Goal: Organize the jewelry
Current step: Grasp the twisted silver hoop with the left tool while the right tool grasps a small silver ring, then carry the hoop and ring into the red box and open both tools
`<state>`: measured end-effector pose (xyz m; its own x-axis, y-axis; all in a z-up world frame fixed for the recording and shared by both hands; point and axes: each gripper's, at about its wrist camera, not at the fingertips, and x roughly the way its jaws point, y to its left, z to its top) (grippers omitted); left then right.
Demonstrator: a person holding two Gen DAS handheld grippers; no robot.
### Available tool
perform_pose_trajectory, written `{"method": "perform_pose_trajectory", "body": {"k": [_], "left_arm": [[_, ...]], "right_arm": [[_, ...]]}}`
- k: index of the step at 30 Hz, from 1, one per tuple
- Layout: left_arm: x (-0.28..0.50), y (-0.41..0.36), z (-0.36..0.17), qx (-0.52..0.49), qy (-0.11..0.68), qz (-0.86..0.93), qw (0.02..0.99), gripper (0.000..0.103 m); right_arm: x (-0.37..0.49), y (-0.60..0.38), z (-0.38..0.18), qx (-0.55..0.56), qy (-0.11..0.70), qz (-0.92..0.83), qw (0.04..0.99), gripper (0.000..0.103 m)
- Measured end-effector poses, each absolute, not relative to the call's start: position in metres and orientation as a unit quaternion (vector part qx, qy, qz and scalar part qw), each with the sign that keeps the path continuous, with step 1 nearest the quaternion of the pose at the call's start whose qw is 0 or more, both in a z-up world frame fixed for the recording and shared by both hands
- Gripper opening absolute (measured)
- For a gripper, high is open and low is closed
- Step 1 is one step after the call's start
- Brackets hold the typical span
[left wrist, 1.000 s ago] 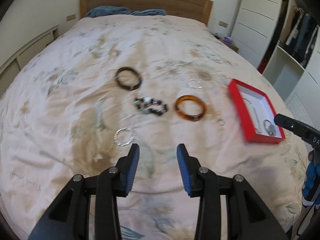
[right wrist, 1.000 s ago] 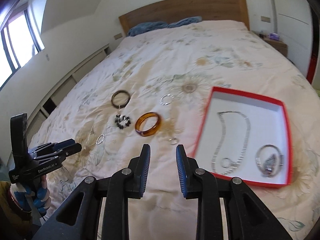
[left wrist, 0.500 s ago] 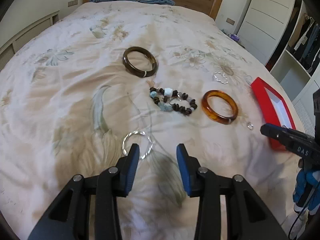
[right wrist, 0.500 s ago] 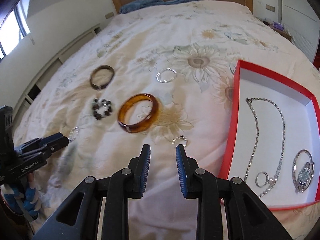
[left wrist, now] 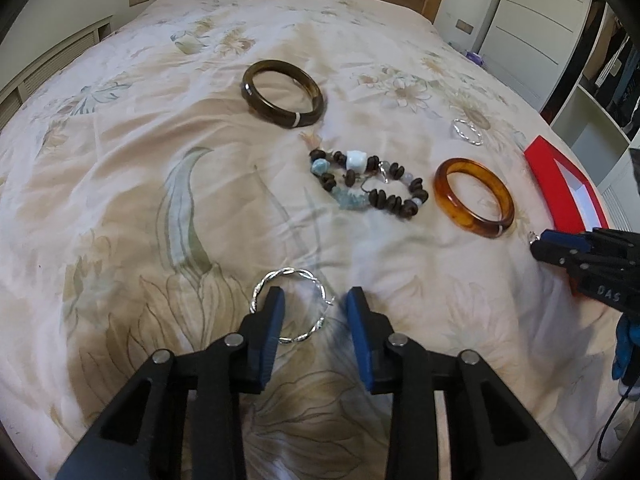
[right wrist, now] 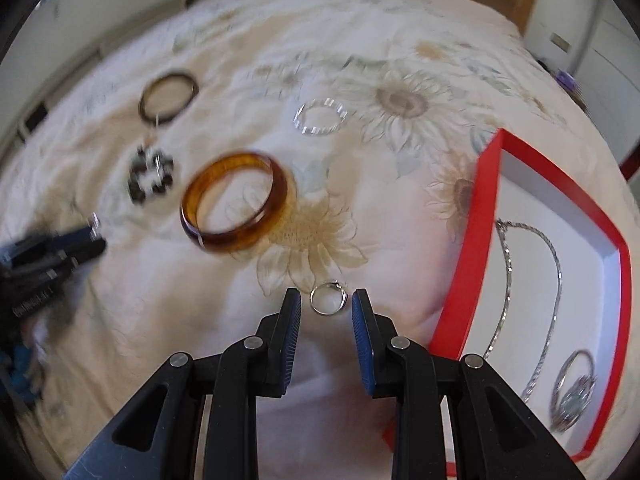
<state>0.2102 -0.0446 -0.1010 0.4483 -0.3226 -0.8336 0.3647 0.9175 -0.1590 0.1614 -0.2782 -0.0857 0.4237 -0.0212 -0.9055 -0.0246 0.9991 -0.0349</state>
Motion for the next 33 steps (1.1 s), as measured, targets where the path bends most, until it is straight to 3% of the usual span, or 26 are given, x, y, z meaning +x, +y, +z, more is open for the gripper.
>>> {"method": "perform_pose_trajectory", "body": {"k": [10,14,33], "left_arm": [[0.21,-0.042,-0.105,0.016,0.483,-0.205,0.851,0.013],[0.209,-0.043,-0.103,0.021,0.479,-0.202,0.854,0.008],[0.181,-0.048,-0.024,0.002,0.434,-0.211,0.876,0.006]], "right_arm": [[0.178,-0.277,-0.095,-0.078,0.569,0.039,0.818,0.026],[0.179,-0.276,-0.096,-0.089,0.566,0.051,0.818,0.02],[0.119,-0.288,-0.008,0.001,0.465,0.077,0.882,0.02]]}}
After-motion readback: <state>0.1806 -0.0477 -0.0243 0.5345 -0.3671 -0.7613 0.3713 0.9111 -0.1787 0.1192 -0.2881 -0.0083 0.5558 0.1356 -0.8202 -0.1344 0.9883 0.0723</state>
